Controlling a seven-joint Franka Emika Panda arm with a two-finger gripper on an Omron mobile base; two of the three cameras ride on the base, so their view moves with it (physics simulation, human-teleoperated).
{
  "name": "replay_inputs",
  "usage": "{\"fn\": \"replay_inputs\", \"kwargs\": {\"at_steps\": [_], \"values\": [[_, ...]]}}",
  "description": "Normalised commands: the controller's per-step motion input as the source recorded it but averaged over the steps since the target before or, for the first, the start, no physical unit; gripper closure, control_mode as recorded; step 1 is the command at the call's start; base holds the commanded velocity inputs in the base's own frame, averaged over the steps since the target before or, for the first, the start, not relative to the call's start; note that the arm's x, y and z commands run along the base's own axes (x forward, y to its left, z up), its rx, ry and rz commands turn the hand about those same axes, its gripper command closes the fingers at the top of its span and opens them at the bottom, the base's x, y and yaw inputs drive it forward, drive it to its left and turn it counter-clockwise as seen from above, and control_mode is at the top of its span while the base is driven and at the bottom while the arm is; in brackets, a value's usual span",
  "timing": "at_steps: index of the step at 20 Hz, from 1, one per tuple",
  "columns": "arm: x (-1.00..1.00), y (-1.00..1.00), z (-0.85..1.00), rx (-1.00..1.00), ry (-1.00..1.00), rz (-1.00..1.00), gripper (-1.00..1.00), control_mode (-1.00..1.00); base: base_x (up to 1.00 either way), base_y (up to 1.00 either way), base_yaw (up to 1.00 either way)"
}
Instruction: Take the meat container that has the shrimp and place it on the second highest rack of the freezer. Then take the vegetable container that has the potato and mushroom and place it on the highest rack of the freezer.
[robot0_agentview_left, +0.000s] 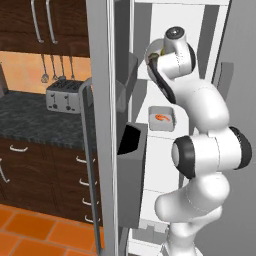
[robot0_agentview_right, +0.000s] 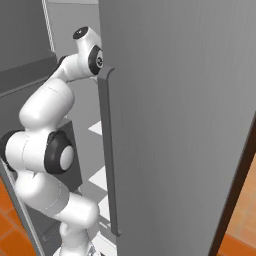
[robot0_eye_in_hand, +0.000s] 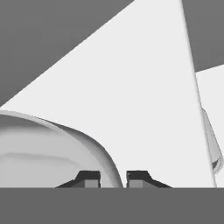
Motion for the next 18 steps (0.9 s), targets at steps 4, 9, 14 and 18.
{"fn": "replay_inputs", "kwargs": {"at_steps": [4,9,14,18], "values": [[0.05,0.11,0.0,0.0,-0.01,0.0,-1.0,-1.0,0.0,0.0,0.0],[0.0,0.12,0.0,0.0,-0.11,0.0,-1.0,-1.0,0.0,0.0,0.0],[-0.16,0.22,0.0,-0.01,-0.24,0.0,-1.0,-1.0,0.0,0.0,0.0],[-0.49,0.15,0.15,0.0,-0.22,0.01,-1.0,-1.0,0.0,0.0,0.0]]}}
